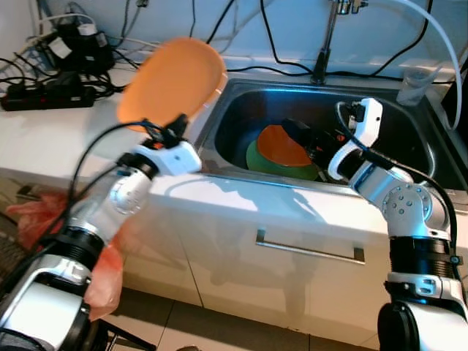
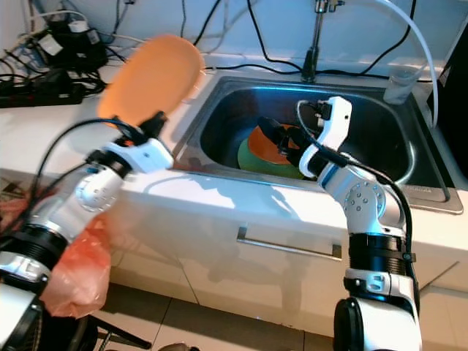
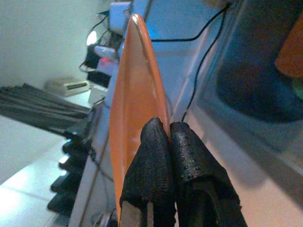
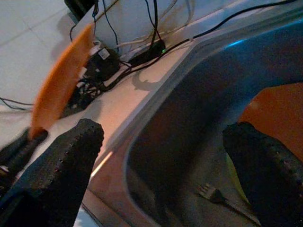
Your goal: Kitchen organization
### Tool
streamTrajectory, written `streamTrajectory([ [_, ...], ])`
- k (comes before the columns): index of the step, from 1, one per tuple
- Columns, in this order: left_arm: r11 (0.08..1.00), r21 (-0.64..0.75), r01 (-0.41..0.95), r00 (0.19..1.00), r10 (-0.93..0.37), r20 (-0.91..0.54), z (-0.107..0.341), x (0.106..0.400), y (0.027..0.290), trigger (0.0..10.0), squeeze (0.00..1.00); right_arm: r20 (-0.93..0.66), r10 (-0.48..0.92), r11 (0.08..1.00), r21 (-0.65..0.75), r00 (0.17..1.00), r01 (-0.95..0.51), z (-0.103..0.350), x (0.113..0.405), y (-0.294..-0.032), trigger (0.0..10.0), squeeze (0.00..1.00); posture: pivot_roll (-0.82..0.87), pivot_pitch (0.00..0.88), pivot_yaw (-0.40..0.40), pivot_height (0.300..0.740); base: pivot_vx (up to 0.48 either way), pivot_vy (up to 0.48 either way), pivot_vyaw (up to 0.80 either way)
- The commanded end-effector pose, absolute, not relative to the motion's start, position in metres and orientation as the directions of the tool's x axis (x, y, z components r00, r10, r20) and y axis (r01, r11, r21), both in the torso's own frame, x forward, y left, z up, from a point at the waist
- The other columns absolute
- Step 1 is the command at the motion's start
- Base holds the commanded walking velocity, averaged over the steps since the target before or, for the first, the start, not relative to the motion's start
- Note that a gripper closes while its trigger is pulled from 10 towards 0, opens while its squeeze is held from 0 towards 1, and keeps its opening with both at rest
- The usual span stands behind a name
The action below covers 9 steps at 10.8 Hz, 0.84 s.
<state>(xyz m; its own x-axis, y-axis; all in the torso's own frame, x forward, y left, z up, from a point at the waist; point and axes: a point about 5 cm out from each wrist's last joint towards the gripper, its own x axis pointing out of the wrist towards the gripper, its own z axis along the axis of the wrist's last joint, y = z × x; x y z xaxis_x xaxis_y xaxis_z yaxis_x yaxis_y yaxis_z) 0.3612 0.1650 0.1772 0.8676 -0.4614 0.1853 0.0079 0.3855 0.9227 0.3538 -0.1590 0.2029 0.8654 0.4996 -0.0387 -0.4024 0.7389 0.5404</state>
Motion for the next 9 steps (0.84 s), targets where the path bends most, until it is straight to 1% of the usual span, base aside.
streamTrajectory([
  [1,0.397,0.917,-0.05,0.837,-0.484,0.255,0.189,0.36,0.158,0.0,0.0,-0.004,0.525,0.708,0.557,0.851,-0.434,0.212,0.356,-0.154,10.0,0.0,0.08,0.0,0.051,0.74,0.0,0.0,0.0],
  [2,0.401,0.915,-0.041,0.827,-0.499,0.257,0.188,0.361,0.15,0.0,0.0,0.013,0.532,0.691,0.572,0.847,-0.442,0.215,0.357,-0.152,10.0,0.0,0.07,0.0,0.053,0.74,0.0,0.0,0.0],
  [3,0.407,0.913,-0.035,0.819,-0.512,0.26,0.189,0.361,0.143,0.0,0.0,0.032,0.543,0.68,0.569,0.839,-0.463,0.218,0.359,-0.15,10.0,0.61,0.07,0.0,0.054,0.74,0.0,0.0,0.0],
  [4,0.409,0.912,-0.036,0.815,-0.516,0.264,0.19,0.362,0.14,0.0,0.0,0.055,0.557,0.663,0.571,0.829,-0.484,0.223,0.36,-0.145,10.0,1.0,0.07,0.0,0.054,0.74,0.0,0.0,0.0],
  [6,0.414,0.909,-0.042,0.813,-0.514,0.272,0.192,0.362,0.139,0.0,0.0,0.062,0.563,0.659,0.568,0.824,-0.493,0.225,0.362,-0.141,10.0,1.0,0.07,0.0,0.049,0.74,0.0,0.0,0.0],
  [9,0.419,0.907,-0.046,0.817,-0.507,0.276,0.189,0.361,0.138,0.0,0.0,0.061,0.604,0.621,0.59,0.795,-0.517,0.224,0.367,-0.131,10.0,1.0,0.07,0.0,0.026,0.74,0.0,0.0,0.0],
])
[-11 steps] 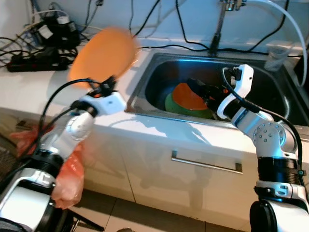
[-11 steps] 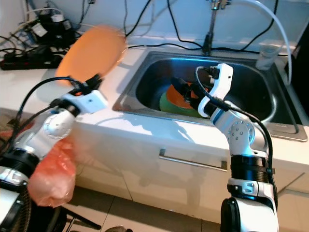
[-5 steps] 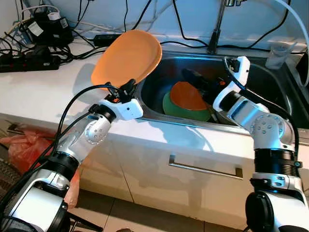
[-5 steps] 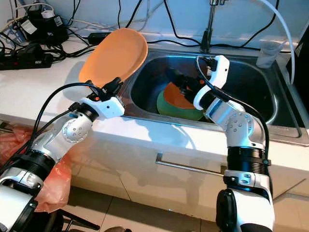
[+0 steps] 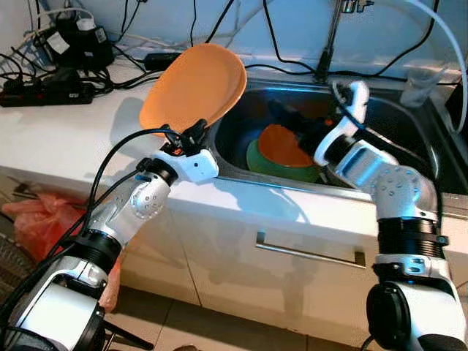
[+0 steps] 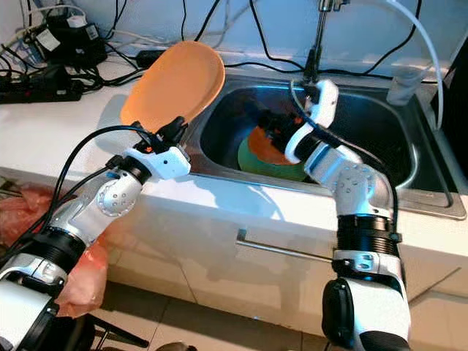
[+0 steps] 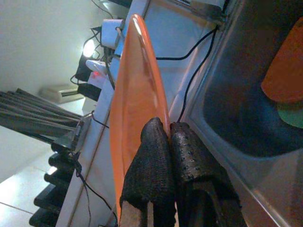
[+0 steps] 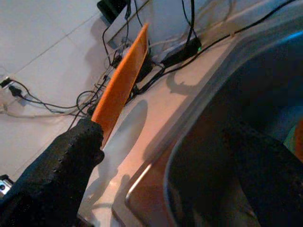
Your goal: Kitchen organization
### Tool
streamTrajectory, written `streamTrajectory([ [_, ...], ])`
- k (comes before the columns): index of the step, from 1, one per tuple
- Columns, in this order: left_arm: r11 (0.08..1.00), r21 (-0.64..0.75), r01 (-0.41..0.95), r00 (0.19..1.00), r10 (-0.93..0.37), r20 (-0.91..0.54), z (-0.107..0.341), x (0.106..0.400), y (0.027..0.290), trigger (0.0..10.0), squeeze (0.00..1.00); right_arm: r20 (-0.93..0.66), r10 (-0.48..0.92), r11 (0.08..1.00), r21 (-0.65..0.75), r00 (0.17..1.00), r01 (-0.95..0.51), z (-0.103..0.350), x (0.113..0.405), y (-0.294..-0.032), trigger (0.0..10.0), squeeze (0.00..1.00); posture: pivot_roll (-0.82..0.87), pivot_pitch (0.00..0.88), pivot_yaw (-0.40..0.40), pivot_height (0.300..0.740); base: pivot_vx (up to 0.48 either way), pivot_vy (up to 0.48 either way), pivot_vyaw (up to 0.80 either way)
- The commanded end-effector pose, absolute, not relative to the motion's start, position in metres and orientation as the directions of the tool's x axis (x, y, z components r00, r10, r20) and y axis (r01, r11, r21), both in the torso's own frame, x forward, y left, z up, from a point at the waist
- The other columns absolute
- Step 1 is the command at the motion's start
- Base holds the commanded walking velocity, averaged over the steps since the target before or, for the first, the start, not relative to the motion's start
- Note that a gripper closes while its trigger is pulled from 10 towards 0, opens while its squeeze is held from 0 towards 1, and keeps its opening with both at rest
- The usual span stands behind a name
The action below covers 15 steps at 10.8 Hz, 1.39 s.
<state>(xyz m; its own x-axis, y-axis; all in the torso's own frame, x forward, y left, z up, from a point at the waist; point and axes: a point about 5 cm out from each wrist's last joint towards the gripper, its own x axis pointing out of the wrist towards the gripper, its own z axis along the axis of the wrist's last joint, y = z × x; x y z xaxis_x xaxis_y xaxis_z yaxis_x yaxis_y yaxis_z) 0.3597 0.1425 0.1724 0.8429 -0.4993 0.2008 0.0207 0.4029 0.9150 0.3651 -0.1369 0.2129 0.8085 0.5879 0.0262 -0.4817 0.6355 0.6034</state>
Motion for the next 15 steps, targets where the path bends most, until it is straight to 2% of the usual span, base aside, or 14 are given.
streamTrajectory([
  [1,0.422,0.906,-0.044,0.814,-0.51,0.277,0.189,0.36,0.136,0.0,0.0,0.063,0.615,0.604,0.603,0.786,-0.52,0.223,0.369,-0.128,10.0,1.0,0.07,0.0,0.026,0.74,0.0,0.0,0.0],
  [8,0.455,0.89,-0.018,0.769,-0.563,0.303,0.19,0.356,0.106,0.0,0.0,0.123,0.651,0.532,0.63,0.749,-0.566,0.226,0.379,-0.102,10.0,1.0,0.08,0.0,0.017,0.74,0.0,0.0,0.0],
  [9,0.458,0.889,-0.016,0.763,-0.569,0.307,0.191,0.356,0.102,0.0,0.0,0.157,0.665,0.505,0.626,0.73,-0.594,0.231,0.378,-0.097,10.0,0.42,0.08,0.0,0.02,0.74,0.0,0.0,0.0],
  [10,0.462,0.887,-0.011,0.754,-0.578,0.31,0.192,0.355,0.099,0.0,0.0,0.19,0.679,0.482,0.613,0.709,-0.626,0.235,0.376,-0.091,10.0,0.0,0.07,0.0,0.023,0.74,0.0,0.0,0.0],
  [15,0.472,0.881,0.017,0.721,-0.617,0.316,0.191,0.345,0.085,0.0,0.0,0.281,0.685,0.412,0.61,0.672,-0.676,0.244,0.376,-0.083,10.0,0.0,0.09,0.0,0.024,0.74,0.0,0.0,0.0],
])
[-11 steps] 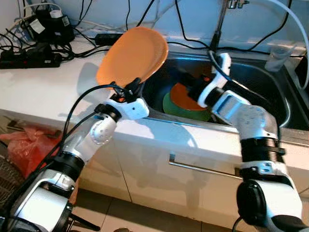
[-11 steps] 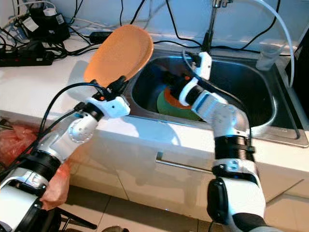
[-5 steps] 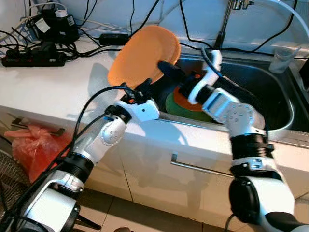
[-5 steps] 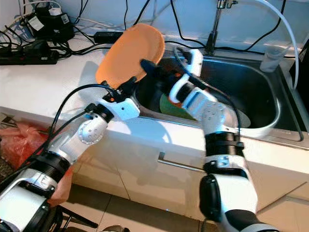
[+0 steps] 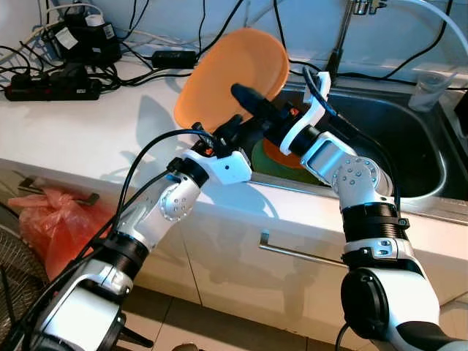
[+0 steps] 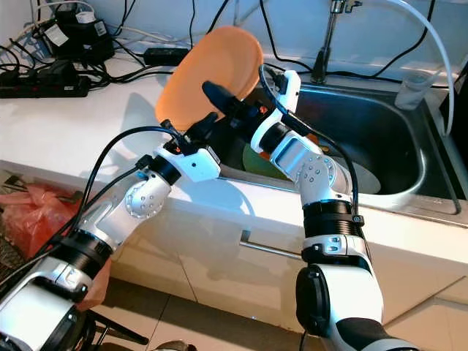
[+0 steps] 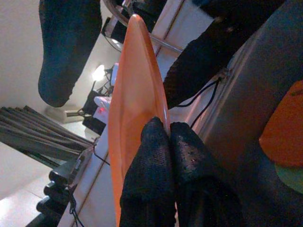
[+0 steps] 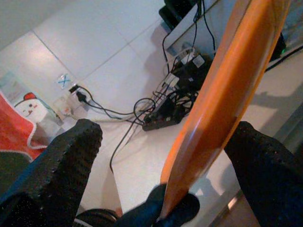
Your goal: Kitchen organization
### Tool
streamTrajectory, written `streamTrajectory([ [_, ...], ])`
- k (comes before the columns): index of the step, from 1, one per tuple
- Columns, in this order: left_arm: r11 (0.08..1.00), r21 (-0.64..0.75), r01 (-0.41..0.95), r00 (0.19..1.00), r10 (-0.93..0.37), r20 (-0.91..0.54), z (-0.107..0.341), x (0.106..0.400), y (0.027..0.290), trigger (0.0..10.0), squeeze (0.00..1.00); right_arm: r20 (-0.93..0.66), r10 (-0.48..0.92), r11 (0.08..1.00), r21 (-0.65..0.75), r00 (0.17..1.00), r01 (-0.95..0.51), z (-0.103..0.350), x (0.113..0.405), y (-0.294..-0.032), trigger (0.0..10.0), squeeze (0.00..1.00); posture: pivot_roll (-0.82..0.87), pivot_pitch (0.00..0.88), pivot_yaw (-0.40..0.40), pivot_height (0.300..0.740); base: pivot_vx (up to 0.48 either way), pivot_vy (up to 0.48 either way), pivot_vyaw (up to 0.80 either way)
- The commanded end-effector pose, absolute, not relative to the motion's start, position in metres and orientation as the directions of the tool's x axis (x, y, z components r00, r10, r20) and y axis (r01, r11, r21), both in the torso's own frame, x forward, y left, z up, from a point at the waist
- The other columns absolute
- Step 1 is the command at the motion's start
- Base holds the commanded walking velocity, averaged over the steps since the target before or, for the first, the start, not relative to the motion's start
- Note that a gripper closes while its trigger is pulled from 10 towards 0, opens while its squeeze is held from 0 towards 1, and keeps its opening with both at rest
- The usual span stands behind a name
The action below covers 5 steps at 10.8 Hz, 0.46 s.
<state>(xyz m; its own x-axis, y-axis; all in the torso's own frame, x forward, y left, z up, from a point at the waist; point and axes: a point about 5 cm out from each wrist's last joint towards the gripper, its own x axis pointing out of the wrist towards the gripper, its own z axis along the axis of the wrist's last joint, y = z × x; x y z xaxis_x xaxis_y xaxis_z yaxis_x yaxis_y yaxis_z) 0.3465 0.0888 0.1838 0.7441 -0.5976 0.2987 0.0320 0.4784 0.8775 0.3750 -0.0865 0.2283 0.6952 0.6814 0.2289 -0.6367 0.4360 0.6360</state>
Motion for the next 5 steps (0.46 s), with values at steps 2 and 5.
streamTrajectory([
  [2,0.477,0.879,0.025,0.714,-0.624,0.318,0.1909,0.3427,0.0815,0.0,0.0,0.322,0.666,0.403,0.603,0.672,-0.688,0.2485,0.3793,-0.084,2.5,0.0,0.09,0.0,0.023,0.74,0.0,0.0,0.0],
  [5,0.478,0.878,0.027,0.714,-0.624,0.318,0.1906,0.3414,0.0811,0.0,0.0,0.354,0.652,0.393,0.598,0.67,-0.698,0.2528,0.38,-0.0861,0.0,0.0,0.09,0.0,0.023,0.74,0.0,0.0,0.0],
])
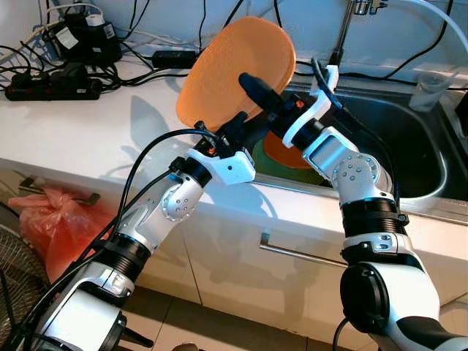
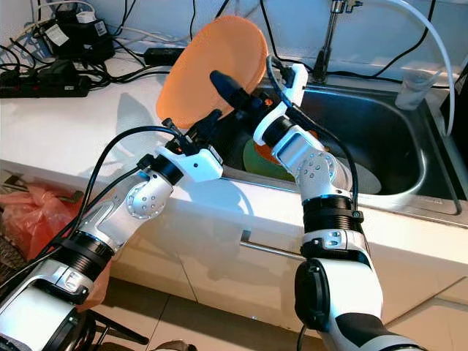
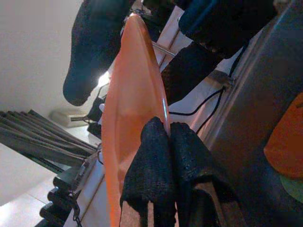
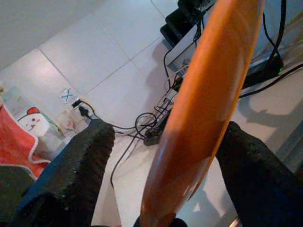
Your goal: Kitchen organization
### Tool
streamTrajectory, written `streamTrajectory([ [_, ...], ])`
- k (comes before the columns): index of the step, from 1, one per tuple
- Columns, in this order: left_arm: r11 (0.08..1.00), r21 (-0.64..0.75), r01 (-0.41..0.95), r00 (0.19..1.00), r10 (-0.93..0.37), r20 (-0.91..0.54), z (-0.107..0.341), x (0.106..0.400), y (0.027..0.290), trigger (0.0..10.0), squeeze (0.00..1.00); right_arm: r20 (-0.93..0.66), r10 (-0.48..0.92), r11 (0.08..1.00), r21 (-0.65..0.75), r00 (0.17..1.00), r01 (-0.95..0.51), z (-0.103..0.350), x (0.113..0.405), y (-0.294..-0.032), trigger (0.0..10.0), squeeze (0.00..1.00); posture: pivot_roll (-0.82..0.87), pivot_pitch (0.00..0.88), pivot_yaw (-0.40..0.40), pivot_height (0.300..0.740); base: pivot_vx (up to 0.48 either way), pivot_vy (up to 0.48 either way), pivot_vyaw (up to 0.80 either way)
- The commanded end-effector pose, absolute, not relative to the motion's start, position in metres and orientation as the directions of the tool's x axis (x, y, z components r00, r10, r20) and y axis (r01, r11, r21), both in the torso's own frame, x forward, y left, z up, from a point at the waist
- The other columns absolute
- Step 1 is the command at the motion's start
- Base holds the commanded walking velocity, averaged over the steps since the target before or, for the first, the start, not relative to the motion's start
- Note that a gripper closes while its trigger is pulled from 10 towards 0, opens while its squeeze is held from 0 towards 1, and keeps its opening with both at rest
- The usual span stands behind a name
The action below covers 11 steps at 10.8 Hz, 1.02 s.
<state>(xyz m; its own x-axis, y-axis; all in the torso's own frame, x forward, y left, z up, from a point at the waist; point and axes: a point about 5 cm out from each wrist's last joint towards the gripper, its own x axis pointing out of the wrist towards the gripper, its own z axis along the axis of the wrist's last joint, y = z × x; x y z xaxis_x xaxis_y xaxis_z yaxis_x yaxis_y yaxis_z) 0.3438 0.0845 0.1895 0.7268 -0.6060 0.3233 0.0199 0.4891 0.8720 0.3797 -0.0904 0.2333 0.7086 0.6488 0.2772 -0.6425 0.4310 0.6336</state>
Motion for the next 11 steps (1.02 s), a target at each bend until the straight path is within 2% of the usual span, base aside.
streamTrajectory([
  [1,0.477,0.878,0.028,0.716,-0.623,0.315,0.19,0.341,0.082,0.0,0.0,0.354,0.644,0.4,0.6,0.678,-0.693,0.252,0.381,-0.087,0.0,0.0,0.09,0.0,0.022,0.74,0.0,0.0,0.0],
  [6,0.469,0.883,0.028,0.718,-0.624,0.308,0.188,0.341,0.081,0.0,0.0,0.315,0.573,0.485,0.613,0.756,-0.624,0.247,0.391,-0.093,0.0,0.0,0.09,0.0,0.019,0.74,0.0,0.0,0.0],
  [11,0.463,0.886,0.029,0.715,-0.629,0.305,0.186,0.34,0.08,0.0,0.0,0.293,0.524,0.525,0.628,0.8,-0.574,0.244,0.396,-0.098,0.0,0.0,0.09,0.0,0.014,0.74,0.0,0.0,0.0],
])
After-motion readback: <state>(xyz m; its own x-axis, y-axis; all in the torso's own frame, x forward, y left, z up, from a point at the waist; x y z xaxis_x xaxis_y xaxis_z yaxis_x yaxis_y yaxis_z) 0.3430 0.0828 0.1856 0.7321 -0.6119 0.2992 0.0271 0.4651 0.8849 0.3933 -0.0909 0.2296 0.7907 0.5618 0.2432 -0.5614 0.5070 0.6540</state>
